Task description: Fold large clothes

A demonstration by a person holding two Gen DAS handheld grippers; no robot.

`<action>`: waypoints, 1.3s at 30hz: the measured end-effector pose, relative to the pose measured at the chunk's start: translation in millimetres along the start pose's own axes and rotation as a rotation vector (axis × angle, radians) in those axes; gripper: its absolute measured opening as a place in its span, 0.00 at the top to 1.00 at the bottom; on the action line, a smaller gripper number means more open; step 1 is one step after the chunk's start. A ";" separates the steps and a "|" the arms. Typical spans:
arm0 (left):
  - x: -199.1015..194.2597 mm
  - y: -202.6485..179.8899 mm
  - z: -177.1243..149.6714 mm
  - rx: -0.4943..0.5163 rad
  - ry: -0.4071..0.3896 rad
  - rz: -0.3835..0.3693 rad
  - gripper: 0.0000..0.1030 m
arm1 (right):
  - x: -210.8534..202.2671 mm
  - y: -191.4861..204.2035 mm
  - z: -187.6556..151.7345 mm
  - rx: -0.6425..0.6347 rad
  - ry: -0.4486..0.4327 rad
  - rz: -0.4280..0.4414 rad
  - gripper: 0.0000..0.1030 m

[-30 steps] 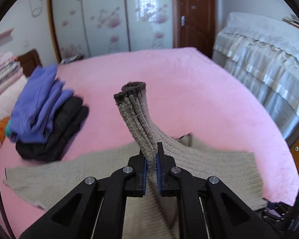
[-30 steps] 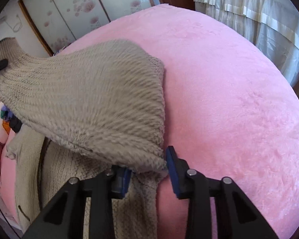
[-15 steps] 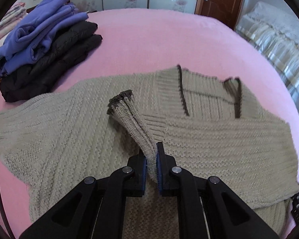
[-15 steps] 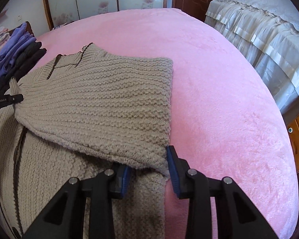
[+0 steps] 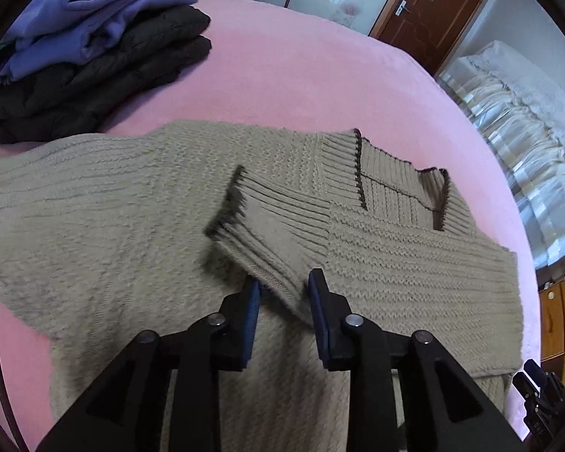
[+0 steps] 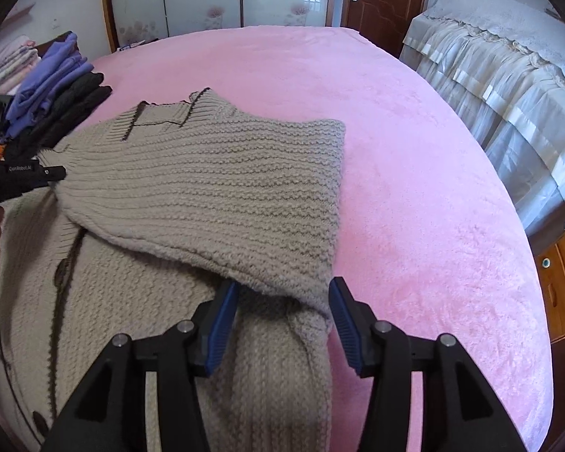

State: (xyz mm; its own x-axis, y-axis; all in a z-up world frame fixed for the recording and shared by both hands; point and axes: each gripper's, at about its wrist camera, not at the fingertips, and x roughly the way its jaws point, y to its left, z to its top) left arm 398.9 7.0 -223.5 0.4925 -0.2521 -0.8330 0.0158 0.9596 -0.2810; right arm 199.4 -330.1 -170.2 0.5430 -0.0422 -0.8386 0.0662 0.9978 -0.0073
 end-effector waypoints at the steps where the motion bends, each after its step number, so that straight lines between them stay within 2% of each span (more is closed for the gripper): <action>1: -8.4 5.3 1.1 -0.009 -0.013 -0.002 0.76 | -5.2 -2.7 -0.5 0.004 -0.003 0.016 0.51; 4: -31.5 20.4 10.2 -0.036 -0.066 0.001 0.76 | -21.4 -11.4 -0.1 0.023 -0.027 0.041 0.51; 8: -46.5 21.8 24.8 -0.013 -0.112 0.072 0.77 | -40.5 -24.2 10.3 0.091 -0.081 0.106 0.51; 10: -43.7 11.0 29.5 0.016 -0.110 0.081 0.77 | -43.3 -25.4 19.6 0.115 -0.101 0.130 0.51; 13: -28.2 -7.7 26.5 0.069 -0.079 0.094 0.77 | -36.8 -15.8 34.4 0.108 -0.116 0.122 0.52; 18: 14.6 -42.7 14.1 0.151 0.001 0.129 0.77 | 0.1 11.9 50.2 0.084 -0.053 0.174 0.71; 20: 34.2 -49.3 7.0 0.174 0.036 0.190 0.77 | 17.5 20.8 51.4 0.073 -0.023 0.156 0.73; 23: 48.1 -49.8 1.9 0.191 0.039 0.225 0.76 | 38.9 15.7 44.4 0.093 0.017 0.094 0.73; 25: 51.3 -48.0 1.7 0.187 0.043 0.218 0.76 | 49.0 4.3 37.7 0.110 0.034 0.039 0.83; 27: 51.5 -45.8 1.3 0.186 0.049 0.210 0.76 | 55.4 -9.4 31.8 0.137 0.046 0.032 1.00; 31: 51.6 -50.5 -0.2 0.210 0.051 0.231 0.76 | 59.2 -26.9 29.1 0.180 0.060 0.071 1.00; 35: 45.9 -61.8 -2.0 0.222 0.056 0.254 0.75 | 55.7 -20.5 31.8 0.159 0.073 0.046 1.00; 39: 19.3 -68.9 -11.7 0.218 0.041 0.216 0.67 | 39.1 -23.3 35.1 0.211 0.071 0.111 0.99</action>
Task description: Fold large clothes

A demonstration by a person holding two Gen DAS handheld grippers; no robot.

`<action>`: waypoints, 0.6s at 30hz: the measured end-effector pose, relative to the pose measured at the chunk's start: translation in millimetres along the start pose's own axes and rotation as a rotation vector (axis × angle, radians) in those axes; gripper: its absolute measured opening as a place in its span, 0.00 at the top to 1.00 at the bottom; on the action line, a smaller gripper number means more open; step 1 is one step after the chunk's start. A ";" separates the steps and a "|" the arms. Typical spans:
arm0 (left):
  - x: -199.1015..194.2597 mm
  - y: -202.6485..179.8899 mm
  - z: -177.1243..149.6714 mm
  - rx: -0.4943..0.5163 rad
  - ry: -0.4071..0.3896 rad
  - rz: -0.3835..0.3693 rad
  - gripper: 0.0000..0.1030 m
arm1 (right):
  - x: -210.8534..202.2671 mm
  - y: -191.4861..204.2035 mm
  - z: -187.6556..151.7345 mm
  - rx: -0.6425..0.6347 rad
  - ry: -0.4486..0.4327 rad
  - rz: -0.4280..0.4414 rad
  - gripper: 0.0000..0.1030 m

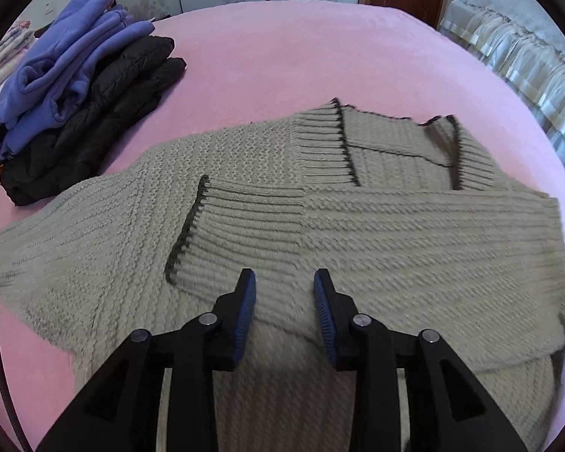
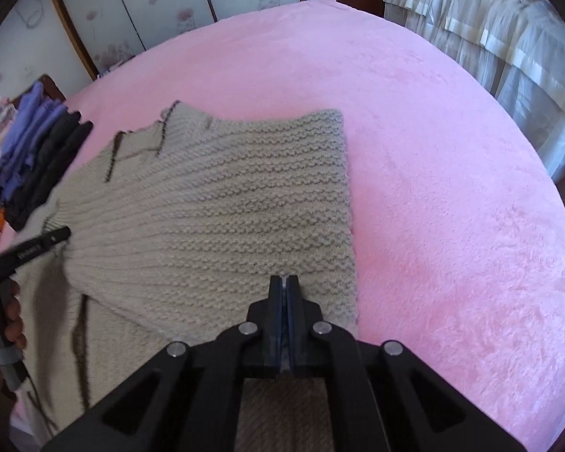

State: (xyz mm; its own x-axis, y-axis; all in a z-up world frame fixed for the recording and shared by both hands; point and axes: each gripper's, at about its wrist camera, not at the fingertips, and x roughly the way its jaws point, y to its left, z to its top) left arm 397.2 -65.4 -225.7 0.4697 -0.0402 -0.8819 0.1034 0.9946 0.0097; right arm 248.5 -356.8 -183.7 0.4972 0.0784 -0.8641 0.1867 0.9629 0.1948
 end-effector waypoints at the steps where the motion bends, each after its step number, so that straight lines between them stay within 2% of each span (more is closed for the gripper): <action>1: -8.1 0.1 -3.9 -0.005 -0.006 -0.011 0.66 | -7.8 -1.9 -0.7 0.011 -0.006 0.018 0.98; 3: -28.2 -0.4 -14.4 -0.010 -0.025 -0.040 0.64 | -23.7 -4.1 -2.3 0.027 -0.024 0.035 0.98; 5: -47.5 -0.5 -24.8 -0.016 -0.030 -0.054 0.54 | -42.3 -5.0 -5.8 0.033 -0.043 0.050 0.98; 8: -78.3 2.1 -43.0 -0.028 -0.050 -0.087 0.48 | -67.4 -2.4 -14.5 0.035 -0.068 0.057 0.98; 12: -117.9 5.0 -63.5 -0.027 -0.078 -0.105 0.46 | -96.1 5.3 -29.4 0.010 -0.102 0.027 0.98; 15: -144.6 6.4 -77.8 -0.034 -0.097 -0.109 0.45 | -115.2 12.4 -41.2 0.000 -0.119 0.040 0.98; 18: -170.9 9.1 -89.2 -0.041 -0.124 -0.101 0.39 | -135.1 22.5 -53.7 -0.009 -0.141 0.052 0.98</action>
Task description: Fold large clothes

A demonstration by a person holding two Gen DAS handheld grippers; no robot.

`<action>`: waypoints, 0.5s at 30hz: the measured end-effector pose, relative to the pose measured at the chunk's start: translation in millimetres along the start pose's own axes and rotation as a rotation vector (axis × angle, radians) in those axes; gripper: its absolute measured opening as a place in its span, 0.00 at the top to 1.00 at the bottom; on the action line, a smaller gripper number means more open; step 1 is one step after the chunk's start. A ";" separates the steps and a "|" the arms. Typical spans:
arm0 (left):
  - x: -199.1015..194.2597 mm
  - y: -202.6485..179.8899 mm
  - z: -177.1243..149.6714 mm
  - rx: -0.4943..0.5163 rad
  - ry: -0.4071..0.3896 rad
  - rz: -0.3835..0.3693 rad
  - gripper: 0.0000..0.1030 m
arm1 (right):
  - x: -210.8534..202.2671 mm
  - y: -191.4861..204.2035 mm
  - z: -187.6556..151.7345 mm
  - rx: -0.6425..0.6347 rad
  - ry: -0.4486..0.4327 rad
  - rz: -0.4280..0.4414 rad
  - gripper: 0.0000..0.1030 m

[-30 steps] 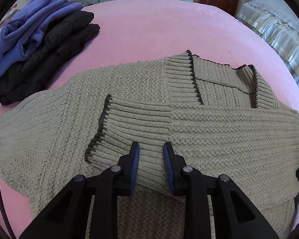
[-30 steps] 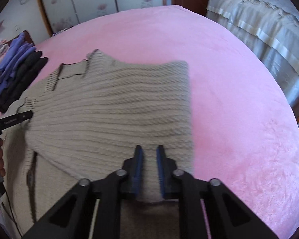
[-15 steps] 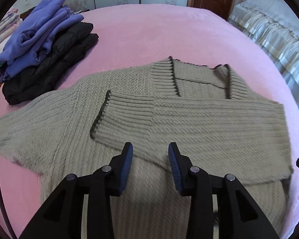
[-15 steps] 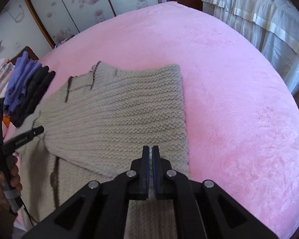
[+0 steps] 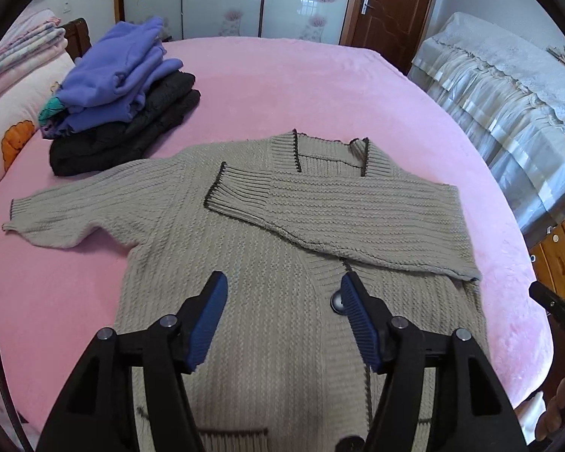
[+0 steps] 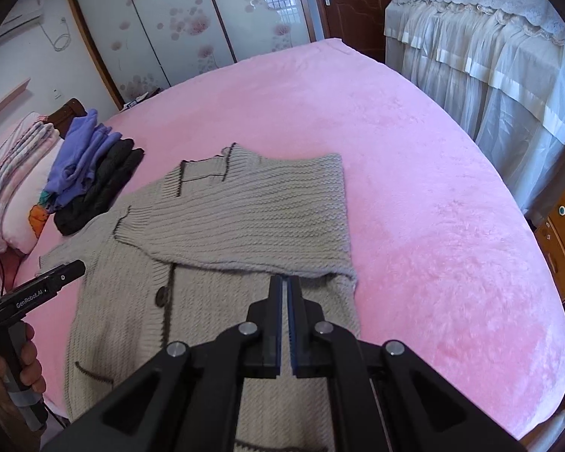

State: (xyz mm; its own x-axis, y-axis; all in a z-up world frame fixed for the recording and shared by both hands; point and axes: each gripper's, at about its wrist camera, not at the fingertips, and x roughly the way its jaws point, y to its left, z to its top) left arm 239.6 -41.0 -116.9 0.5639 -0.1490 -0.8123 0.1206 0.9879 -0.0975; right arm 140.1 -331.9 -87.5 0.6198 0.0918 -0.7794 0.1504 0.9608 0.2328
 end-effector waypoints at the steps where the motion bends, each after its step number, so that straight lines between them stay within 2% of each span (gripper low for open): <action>1: -9.1 0.0 -2.0 -0.004 -0.012 0.003 0.37 | -5.8 4.2 -2.3 0.000 -0.008 0.009 0.98; 9: -57.8 -2.4 -9.3 -0.017 -0.050 -0.002 0.35 | -47.8 34.2 -10.3 -0.007 -0.060 0.042 0.98; 13: -79.3 -5.4 -11.4 -0.014 -0.076 0.004 0.21 | -67.3 42.8 -12.1 -0.014 -0.091 0.042 0.98; 15: -93.1 -5.7 -14.5 -0.009 -0.098 0.008 0.18 | -75.4 47.3 -14.0 -0.022 -0.099 0.039 0.97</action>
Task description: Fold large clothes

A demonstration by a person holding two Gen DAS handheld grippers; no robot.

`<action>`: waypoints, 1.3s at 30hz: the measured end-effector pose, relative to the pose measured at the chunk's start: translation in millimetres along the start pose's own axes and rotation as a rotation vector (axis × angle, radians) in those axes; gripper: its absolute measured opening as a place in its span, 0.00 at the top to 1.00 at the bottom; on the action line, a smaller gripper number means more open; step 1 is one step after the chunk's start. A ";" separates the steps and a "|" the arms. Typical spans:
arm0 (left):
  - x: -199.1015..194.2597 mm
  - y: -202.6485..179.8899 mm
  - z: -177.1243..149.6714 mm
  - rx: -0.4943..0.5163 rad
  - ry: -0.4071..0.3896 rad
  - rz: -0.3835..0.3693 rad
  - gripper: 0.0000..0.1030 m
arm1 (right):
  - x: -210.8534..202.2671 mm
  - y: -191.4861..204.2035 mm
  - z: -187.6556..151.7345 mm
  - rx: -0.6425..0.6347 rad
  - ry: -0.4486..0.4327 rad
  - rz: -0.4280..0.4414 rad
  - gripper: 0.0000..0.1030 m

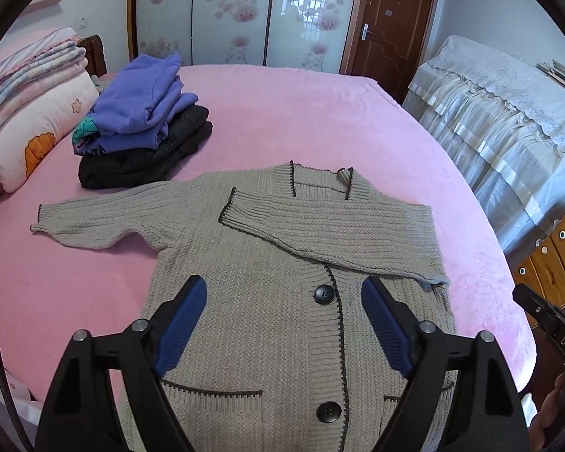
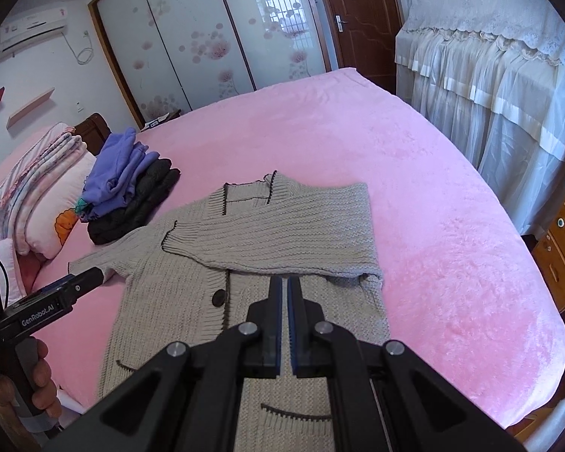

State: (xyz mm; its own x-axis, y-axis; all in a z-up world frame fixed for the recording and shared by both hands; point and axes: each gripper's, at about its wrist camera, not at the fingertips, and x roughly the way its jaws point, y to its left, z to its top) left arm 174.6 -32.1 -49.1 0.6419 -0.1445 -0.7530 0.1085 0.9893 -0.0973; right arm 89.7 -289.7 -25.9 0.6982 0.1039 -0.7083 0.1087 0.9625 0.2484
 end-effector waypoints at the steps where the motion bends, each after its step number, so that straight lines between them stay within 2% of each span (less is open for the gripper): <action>1: -6.3 -0.1 -1.1 0.005 -0.011 0.003 0.17 | -4.0 2.8 -1.0 -0.006 -0.004 -0.004 0.96; 4: -25.1 3.6 -6.2 0.022 -0.039 0.025 0.13 | -11.2 12.2 -5.1 -0.021 -0.007 -0.002 0.86; 11: -58.4 39.8 -18.6 0.018 -0.092 0.060 0.05 | -14.4 46.3 -14.8 -0.068 0.009 0.029 0.85; 16: -64.9 94.9 -21.0 -0.020 -0.113 0.106 0.04 | -7.3 93.0 -15.6 -0.141 0.014 0.045 0.85; 22: -45.9 192.7 -17.5 -0.129 -0.113 0.164 0.03 | 12.1 167.0 -2.0 -0.224 -0.029 0.070 0.85; 24: -29.1 232.7 -15.4 -0.192 -0.101 0.174 0.03 | 24.8 194.5 2.0 -0.251 -0.042 0.083 0.85; 26: -14.2 271.9 -15.2 -0.267 -0.099 0.151 0.03 | 40.5 221.4 4.7 -0.282 -0.052 0.086 0.85; 31: 33.3 376.5 -22.5 -0.545 -0.139 0.077 0.04 | 100.9 288.7 7.5 -0.332 -0.042 0.119 0.85; 34: 69.0 429.7 -32.0 -0.718 -0.144 0.033 0.04 | 137.5 313.7 6.1 -0.329 -0.017 0.150 0.85; 39: 137.6 481.7 -44.2 -0.903 -0.088 0.077 0.13 | 197.1 346.1 -4.9 -0.355 0.066 0.167 0.85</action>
State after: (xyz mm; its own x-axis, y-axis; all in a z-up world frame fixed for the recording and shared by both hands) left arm 281.7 425.4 -228.4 0.6821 -0.0417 -0.7301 -0.5492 0.6299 -0.5491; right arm 261.5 65.2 -82.7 0.6375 0.2712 -0.7212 -0.2617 0.9566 0.1284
